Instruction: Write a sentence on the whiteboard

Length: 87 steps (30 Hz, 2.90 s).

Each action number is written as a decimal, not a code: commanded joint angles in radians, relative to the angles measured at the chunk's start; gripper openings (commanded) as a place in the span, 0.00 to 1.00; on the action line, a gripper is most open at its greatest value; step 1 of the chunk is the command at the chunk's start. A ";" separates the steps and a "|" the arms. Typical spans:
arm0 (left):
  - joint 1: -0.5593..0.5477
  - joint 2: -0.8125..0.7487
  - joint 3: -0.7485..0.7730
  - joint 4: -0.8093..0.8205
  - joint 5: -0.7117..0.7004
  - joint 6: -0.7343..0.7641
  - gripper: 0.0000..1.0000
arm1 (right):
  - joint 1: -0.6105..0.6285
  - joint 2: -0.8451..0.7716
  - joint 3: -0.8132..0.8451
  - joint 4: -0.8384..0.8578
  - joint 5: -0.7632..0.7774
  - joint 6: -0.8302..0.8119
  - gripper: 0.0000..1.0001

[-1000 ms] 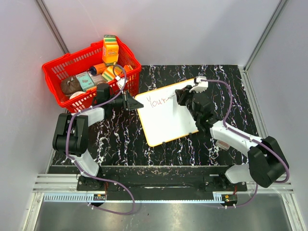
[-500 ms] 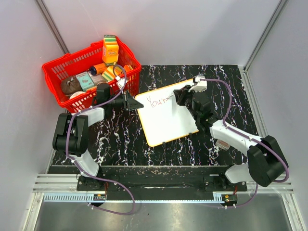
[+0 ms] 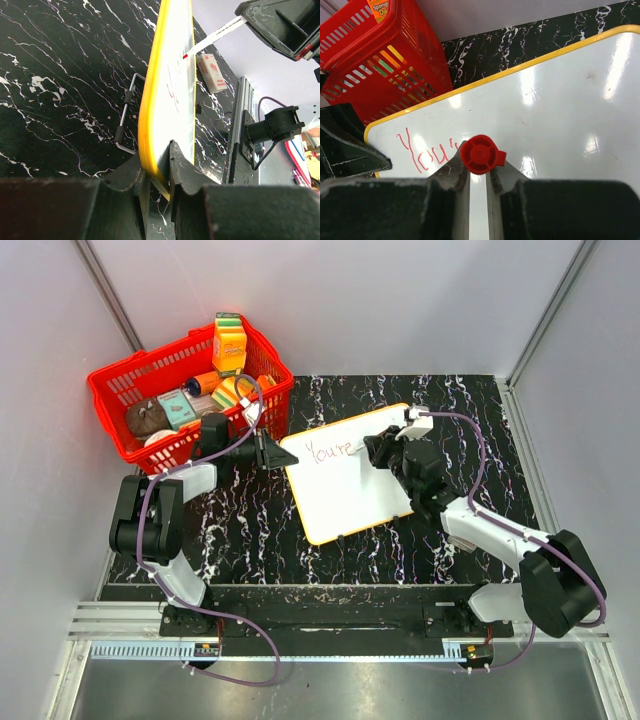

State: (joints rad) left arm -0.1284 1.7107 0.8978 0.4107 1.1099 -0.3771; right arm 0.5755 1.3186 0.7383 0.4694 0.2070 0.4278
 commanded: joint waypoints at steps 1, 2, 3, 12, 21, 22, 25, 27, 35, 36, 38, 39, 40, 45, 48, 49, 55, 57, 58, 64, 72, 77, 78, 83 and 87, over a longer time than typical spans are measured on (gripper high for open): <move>-0.059 0.043 -0.019 -0.056 -0.051 0.204 0.00 | -0.005 -0.025 -0.010 -0.038 0.051 -0.003 0.00; -0.059 0.043 -0.019 -0.056 -0.051 0.205 0.00 | -0.005 -0.025 -0.010 -0.040 0.067 -0.003 0.00; -0.059 0.041 -0.019 -0.056 -0.050 0.205 0.00 | -0.006 -0.025 -0.004 -0.041 0.074 -0.004 0.00; -0.060 0.043 -0.019 -0.056 -0.050 0.205 0.00 | -0.017 -0.010 0.050 -0.034 0.106 -0.011 0.00; -0.060 0.041 -0.019 -0.059 -0.051 0.208 0.00 | -0.020 -0.093 -0.002 0.046 0.069 -0.014 0.00; -0.060 0.041 -0.019 -0.061 -0.054 0.208 0.00 | -0.020 -0.110 -0.013 0.066 0.069 -0.014 0.00; -0.060 0.040 -0.020 -0.061 -0.053 0.210 0.00 | -0.022 -0.165 -0.031 0.060 0.077 -0.030 0.00; -0.060 0.038 -0.020 -0.061 -0.056 0.210 0.00 | -0.023 -0.194 -0.031 0.045 0.078 -0.046 0.00; -0.062 0.033 -0.025 -0.061 -0.061 0.211 0.00 | -0.040 -0.236 -0.042 -0.005 0.083 -0.052 0.00; -0.062 0.032 -0.025 -0.061 -0.061 0.213 0.00 | -0.042 -0.237 -0.043 -0.006 0.077 -0.049 0.00; -0.062 0.032 -0.027 -0.061 -0.061 0.213 0.00 | -0.057 -0.233 -0.039 -0.017 0.055 -0.044 0.00; -0.062 0.030 -0.027 -0.061 -0.062 0.213 0.00 | -0.065 -0.229 -0.036 -0.021 0.045 -0.041 0.00; -0.062 0.030 -0.028 -0.062 -0.062 0.213 0.00 | -0.071 -0.228 -0.033 -0.032 0.031 -0.040 0.00; -0.062 0.030 -0.027 -0.064 -0.064 0.214 0.00 | -0.118 -0.226 -0.019 -0.055 -0.009 -0.034 0.00; -0.063 0.032 -0.027 -0.065 -0.064 0.216 0.00 | -0.153 -0.225 -0.013 -0.066 -0.043 -0.020 0.00; -0.062 0.030 -0.027 -0.066 -0.064 0.216 0.00 | -0.160 -0.222 -0.011 -0.066 -0.050 -0.014 0.00; -0.062 0.030 -0.027 -0.067 -0.067 0.218 0.00 | -0.175 -0.174 0.044 -0.117 -0.077 -0.035 0.00; -0.062 0.030 -0.028 -0.067 -0.067 0.218 0.00 | -0.174 -0.168 0.050 -0.112 -0.070 -0.047 0.00; -0.062 0.030 -0.028 -0.067 -0.067 0.218 0.00 | -0.174 -0.164 0.050 -0.112 -0.066 -0.050 0.00; -0.063 0.033 -0.025 -0.069 -0.068 0.219 0.00 | -0.172 -0.139 0.062 -0.100 -0.073 -0.057 0.00; -0.063 0.033 -0.023 -0.073 -0.067 0.221 0.00 | -0.174 -0.102 0.087 -0.078 -0.132 -0.044 0.00; -0.063 0.035 -0.020 -0.075 -0.070 0.221 0.00 | -0.149 -0.111 0.082 -0.071 -0.179 -0.038 0.00; -0.063 0.035 -0.022 -0.075 -0.068 0.221 0.00 | -0.131 -0.119 0.081 -0.071 -0.173 -0.043 0.00; -0.063 0.036 -0.020 -0.075 -0.070 0.221 0.00 | -0.062 -0.147 0.067 -0.075 -0.110 -0.084 0.00; -0.066 0.036 -0.020 -0.075 -0.070 0.222 0.00 | -0.020 -0.148 0.042 -0.061 -0.011 -0.110 0.00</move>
State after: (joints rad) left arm -0.1394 1.7107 0.9035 0.3981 1.1061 -0.3676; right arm 0.5301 1.2015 0.7799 0.3538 0.0944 0.3588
